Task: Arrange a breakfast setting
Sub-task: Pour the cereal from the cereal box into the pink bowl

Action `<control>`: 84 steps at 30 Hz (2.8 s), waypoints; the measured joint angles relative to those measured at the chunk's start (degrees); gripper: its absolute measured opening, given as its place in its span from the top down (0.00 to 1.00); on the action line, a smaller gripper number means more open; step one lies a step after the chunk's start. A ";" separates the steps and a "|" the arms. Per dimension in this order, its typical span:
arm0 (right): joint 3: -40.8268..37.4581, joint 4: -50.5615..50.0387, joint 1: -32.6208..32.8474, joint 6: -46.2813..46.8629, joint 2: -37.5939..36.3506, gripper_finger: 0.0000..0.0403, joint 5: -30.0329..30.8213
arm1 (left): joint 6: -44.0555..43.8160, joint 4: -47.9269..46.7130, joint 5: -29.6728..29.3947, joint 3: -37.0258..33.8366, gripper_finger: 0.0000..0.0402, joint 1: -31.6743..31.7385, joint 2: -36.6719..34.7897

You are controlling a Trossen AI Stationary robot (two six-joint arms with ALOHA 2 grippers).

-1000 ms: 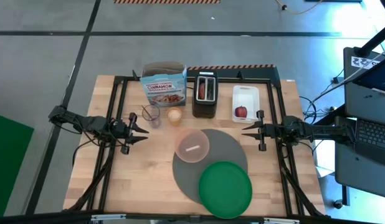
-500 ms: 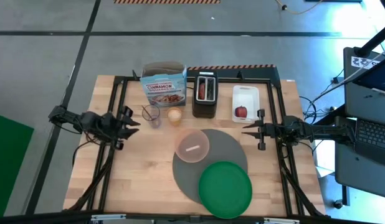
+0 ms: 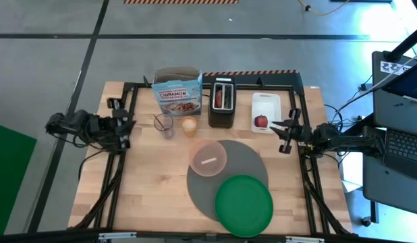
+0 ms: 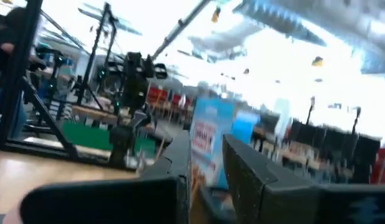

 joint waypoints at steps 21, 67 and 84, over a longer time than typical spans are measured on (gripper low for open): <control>-0.02 11.23 0.00 -17.72 0.02 0.84 -4.88 | -7.97 -50.88 -25.97 29.83 0.75 33.63 16.08; -0.02 10.52 0.00 -17.96 0.02 0.84 -4.83 | -12.92 -58.70 13.23 18.25 0.75 69.09 40.05; 0.00 10.58 0.00 -17.79 0.02 0.84 -4.86 | -15.29 -62.49 13.67 18.25 0.68 68.72 40.08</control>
